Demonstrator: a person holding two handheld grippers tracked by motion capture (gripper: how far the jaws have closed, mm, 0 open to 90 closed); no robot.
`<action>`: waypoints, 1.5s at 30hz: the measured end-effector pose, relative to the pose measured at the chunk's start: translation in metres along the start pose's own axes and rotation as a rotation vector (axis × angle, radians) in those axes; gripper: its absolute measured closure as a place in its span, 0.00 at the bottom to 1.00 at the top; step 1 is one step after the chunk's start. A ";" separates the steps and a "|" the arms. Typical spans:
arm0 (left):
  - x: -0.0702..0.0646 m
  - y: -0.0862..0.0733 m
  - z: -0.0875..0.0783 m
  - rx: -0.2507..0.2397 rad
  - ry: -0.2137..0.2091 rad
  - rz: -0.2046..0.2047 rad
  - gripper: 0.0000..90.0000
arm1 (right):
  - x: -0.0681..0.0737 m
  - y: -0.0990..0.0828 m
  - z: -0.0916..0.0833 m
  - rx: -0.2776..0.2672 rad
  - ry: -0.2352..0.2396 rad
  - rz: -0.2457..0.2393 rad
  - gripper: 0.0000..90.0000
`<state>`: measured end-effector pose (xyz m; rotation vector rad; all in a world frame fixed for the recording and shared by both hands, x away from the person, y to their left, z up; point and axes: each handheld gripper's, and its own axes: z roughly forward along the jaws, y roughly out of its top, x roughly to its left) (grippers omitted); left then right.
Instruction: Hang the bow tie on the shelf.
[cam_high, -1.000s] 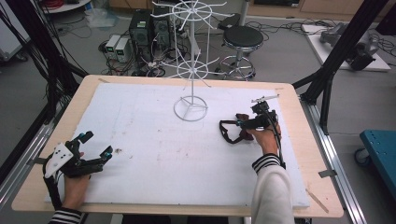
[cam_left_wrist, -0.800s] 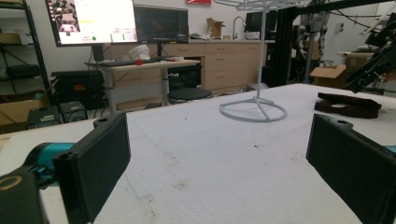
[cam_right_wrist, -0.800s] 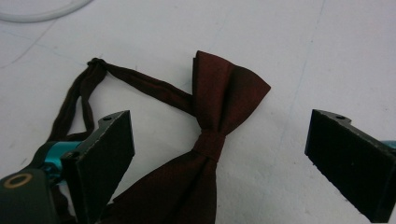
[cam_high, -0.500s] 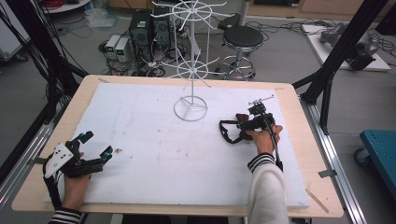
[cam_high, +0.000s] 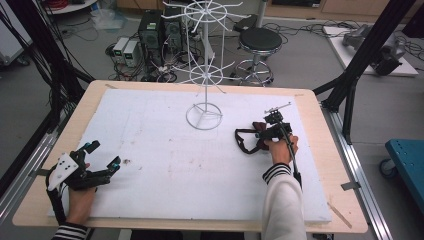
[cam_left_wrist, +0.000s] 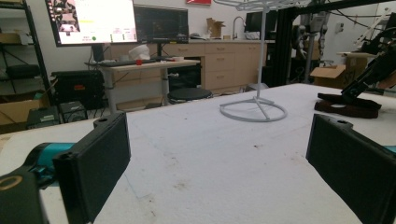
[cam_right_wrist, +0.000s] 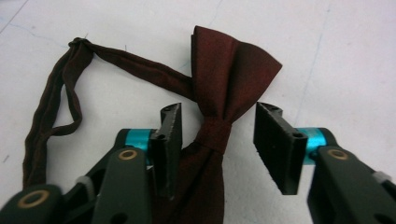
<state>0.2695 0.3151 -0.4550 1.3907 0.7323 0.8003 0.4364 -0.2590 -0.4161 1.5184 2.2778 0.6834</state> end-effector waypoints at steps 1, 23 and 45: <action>0.000 0.000 0.000 0.001 0.000 0.001 0.08 | 0.000 0.000 0.001 0.005 0.004 0.007 0.64; 0.000 0.000 0.000 0.000 0.000 -0.002 0.08 | 0.003 0.001 -0.009 -0.027 0.049 0.017 0.86; -0.001 0.000 0.000 0.000 -0.001 0.000 0.08 | 0.012 0.004 -0.052 -0.320 0.194 -0.092 0.86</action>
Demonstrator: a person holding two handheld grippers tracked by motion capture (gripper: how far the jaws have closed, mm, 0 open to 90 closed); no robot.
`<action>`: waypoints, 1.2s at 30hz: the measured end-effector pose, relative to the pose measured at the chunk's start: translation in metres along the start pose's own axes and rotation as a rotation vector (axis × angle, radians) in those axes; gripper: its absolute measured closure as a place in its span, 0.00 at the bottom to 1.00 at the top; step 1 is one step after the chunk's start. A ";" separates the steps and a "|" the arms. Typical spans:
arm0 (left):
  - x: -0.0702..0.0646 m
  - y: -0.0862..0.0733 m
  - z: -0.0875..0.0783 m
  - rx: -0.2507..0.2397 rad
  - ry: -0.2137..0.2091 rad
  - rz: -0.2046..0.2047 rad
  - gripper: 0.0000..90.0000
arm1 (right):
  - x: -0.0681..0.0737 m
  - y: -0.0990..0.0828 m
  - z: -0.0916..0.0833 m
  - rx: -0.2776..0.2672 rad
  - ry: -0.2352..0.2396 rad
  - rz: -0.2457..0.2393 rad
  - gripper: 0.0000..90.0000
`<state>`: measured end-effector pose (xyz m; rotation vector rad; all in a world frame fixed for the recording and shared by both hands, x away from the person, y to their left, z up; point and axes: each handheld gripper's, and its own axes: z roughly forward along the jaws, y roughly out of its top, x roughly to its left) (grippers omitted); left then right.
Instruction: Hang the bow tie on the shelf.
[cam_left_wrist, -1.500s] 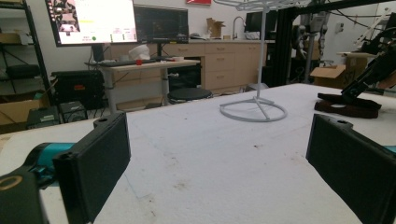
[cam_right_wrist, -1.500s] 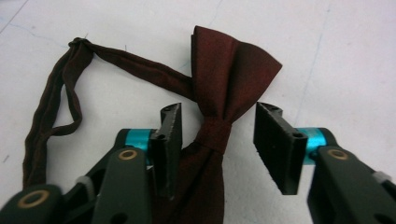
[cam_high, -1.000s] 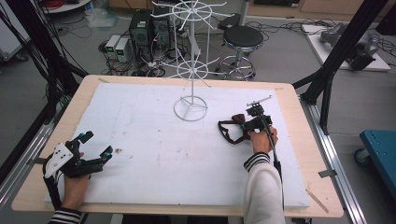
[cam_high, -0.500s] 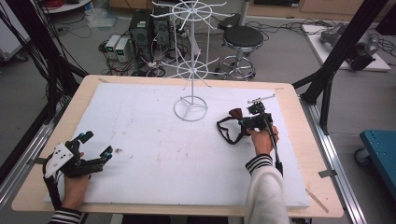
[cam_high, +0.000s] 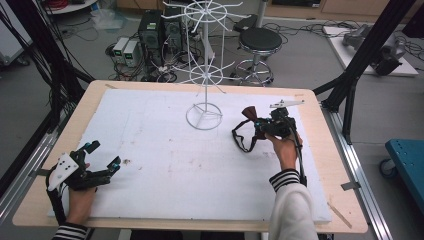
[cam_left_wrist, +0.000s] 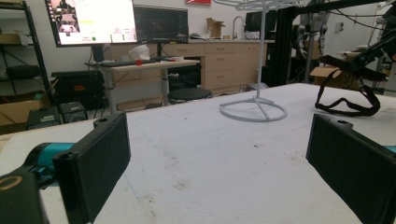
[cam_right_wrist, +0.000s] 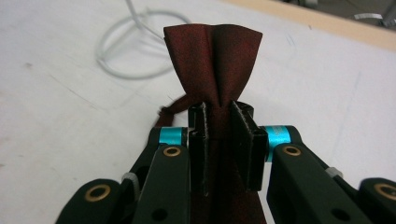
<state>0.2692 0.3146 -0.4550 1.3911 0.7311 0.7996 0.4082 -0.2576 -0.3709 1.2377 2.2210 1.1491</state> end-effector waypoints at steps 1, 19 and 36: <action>0.000 0.000 0.000 0.002 -0.001 0.000 0.08 | 0.001 0.001 -0.001 -0.018 0.008 -0.010 0.86; 0.000 0.000 0.000 0.001 0.001 0.005 0.08 | 0.006 0.009 -0.020 -0.231 0.057 0.018 0.86; 0.000 0.000 0.000 0.000 0.001 0.004 0.08 | 0.011 0.040 -0.027 -0.286 -0.073 0.067 0.86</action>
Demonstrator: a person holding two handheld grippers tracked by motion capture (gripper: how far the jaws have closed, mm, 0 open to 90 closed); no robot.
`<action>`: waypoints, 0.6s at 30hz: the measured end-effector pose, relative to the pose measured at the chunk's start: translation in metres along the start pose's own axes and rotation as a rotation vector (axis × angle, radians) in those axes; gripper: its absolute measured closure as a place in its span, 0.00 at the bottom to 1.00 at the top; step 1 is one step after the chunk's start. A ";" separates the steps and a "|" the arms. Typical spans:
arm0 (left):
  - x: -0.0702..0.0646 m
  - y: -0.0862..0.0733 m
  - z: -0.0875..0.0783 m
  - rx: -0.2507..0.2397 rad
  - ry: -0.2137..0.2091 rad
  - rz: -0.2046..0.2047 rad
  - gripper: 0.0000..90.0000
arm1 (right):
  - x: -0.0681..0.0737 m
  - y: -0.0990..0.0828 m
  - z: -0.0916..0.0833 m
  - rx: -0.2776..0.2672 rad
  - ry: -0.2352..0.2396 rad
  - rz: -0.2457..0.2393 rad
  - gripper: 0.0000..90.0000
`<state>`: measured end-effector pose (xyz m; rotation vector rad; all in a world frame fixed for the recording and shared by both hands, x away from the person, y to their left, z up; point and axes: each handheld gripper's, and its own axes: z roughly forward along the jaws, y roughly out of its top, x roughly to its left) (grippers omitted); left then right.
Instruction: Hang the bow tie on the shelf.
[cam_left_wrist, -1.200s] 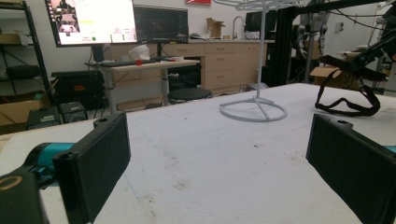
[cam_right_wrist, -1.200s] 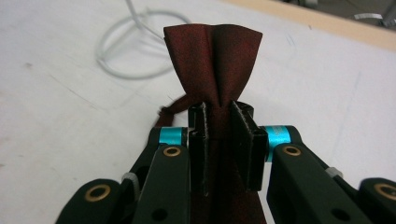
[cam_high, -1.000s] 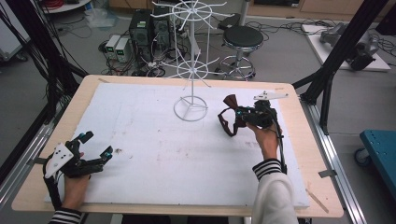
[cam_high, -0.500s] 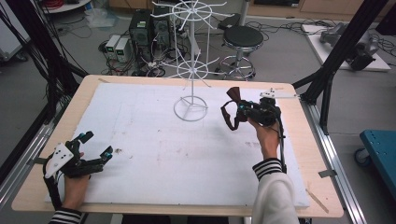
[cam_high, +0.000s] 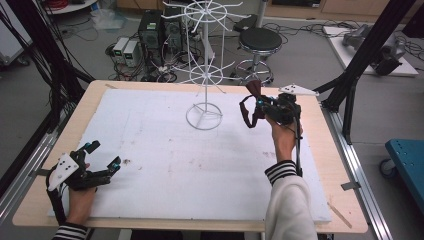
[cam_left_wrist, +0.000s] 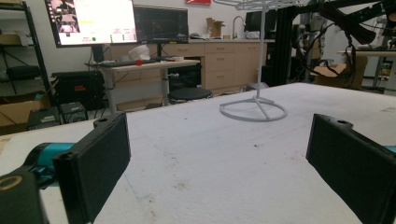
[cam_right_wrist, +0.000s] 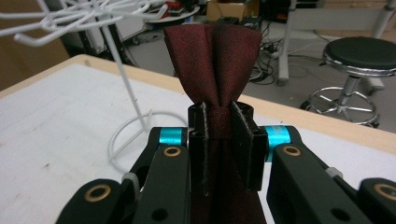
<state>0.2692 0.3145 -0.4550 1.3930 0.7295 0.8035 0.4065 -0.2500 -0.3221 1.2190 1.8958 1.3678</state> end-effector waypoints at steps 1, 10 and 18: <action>0.000 0.000 0.000 0.000 0.000 0.000 0.08 | 0.000 0.001 0.001 0.000 -0.004 0.007 0.86; 0.000 0.000 0.000 0.000 -0.001 0.000 0.08 | 0.003 0.017 0.005 -0.021 -0.033 0.005 0.86; 0.000 0.000 0.000 0.001 -0.001 0.000 0.08 | 0.011 0.037 0.008 -0.042 -0.063 -0.023 0.86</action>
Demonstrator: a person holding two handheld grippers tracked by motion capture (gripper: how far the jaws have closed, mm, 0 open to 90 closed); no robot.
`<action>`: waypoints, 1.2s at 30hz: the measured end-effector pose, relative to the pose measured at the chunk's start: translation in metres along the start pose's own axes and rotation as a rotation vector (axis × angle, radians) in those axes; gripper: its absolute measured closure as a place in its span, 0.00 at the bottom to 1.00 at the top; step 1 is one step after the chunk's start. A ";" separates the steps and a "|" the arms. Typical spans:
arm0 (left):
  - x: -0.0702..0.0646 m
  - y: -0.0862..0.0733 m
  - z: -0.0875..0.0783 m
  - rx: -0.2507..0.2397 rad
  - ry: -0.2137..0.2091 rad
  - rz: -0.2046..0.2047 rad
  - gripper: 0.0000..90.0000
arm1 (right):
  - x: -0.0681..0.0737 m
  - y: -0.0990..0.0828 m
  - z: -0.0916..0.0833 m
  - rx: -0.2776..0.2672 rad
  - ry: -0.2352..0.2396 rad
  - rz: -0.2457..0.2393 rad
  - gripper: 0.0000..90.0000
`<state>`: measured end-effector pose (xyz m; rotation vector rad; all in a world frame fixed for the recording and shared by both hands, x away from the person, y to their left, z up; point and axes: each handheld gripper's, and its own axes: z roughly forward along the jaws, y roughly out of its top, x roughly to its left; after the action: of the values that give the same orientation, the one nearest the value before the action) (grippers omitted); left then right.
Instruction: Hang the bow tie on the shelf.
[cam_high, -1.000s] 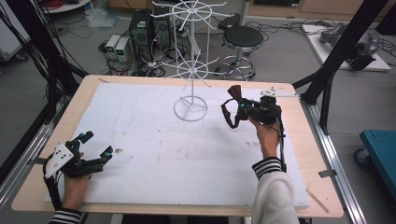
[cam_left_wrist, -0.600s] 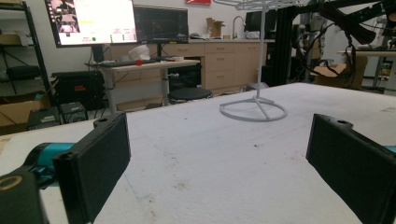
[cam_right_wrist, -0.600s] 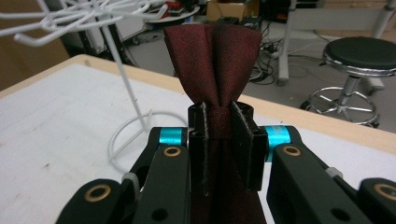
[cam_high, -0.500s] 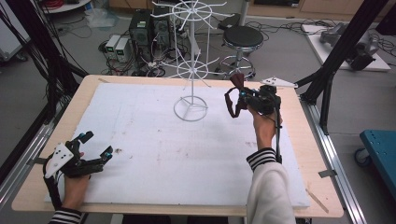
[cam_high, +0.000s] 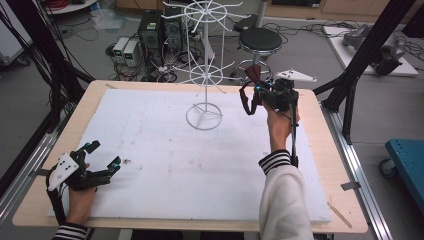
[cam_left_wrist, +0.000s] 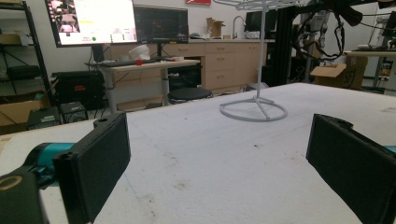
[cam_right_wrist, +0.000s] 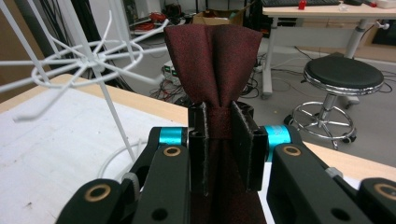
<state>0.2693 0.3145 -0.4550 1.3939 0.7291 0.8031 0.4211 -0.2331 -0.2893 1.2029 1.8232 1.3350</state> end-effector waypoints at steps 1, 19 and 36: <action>0.000 0.000 0.000 0.000 0.000 0.000 0.08 | 0.002 0.002 0.000 0.000 -0.005 -0.003 0.86; 0.000 0.000 0.000 -0.001 0.001 -0.002 0.08 | 0.020 0.020 0.007 -0.038 0.007 -0.025 0.86; 0.000 0.000 0.000 0.002 -0.001 0.000 0.08 | 0.039 0.024 0.018 -0.048 0.064 -0.033 0.86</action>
<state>0.2692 0.3147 -0.4549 1.3956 0.7298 0.8020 0.4272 -0.1883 -0.2708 1.1123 1.8367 1.4049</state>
